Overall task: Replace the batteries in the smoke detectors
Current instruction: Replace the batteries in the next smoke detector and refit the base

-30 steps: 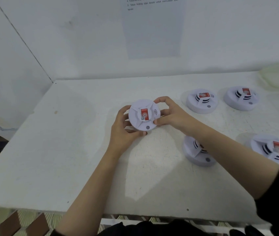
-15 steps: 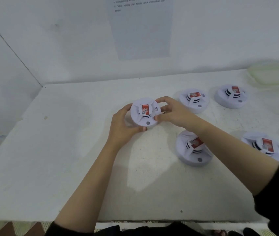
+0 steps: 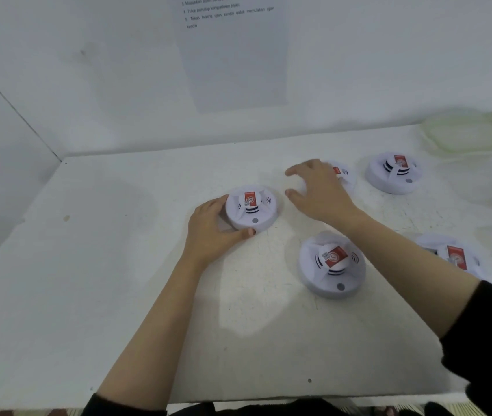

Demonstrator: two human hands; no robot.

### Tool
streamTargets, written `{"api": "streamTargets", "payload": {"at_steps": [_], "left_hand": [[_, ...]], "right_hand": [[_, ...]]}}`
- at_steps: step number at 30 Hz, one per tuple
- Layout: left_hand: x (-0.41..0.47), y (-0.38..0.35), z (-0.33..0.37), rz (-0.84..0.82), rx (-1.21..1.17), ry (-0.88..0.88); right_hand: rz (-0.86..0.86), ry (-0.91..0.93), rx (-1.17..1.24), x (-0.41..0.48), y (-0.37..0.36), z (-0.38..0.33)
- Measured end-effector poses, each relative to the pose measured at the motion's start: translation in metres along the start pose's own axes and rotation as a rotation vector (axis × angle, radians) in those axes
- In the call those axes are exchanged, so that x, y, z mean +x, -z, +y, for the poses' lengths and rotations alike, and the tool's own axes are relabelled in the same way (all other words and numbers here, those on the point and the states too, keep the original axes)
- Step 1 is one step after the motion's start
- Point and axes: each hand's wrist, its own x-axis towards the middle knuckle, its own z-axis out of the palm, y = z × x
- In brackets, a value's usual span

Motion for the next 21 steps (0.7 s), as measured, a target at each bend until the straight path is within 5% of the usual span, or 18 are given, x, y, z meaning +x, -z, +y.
{"api": "streamTargets", "payload": {"at_steps": [5,10,13,16,21], "left_hand": [[0.000,-0.001,0.000,0.006,-0.015,0.008],[-0.002,0.002,0.006,-0.014,-0.036,0.018],[-0.007,0.001,0.013,0.034,0.081,0.116],[-0.016,-0.005,0.023,0.165,0.283,-0.039],[-0.015,-0.014,0.058,0.154,0.134,-0.195]], "right_hand": [[-0.041,-0.130,-0.426,0.010,0.014,0.020],[-0.150,-0.193,-0.275,0.012,0.027,0.035],[-0.095,-0.242,0.126,0.005,0.036,0.032],[-0.091,-0.360,0.769,-0.006,0.048,0.023],[-0.317,-0.362,1.563,-0.026,0.058,0.014]]}}
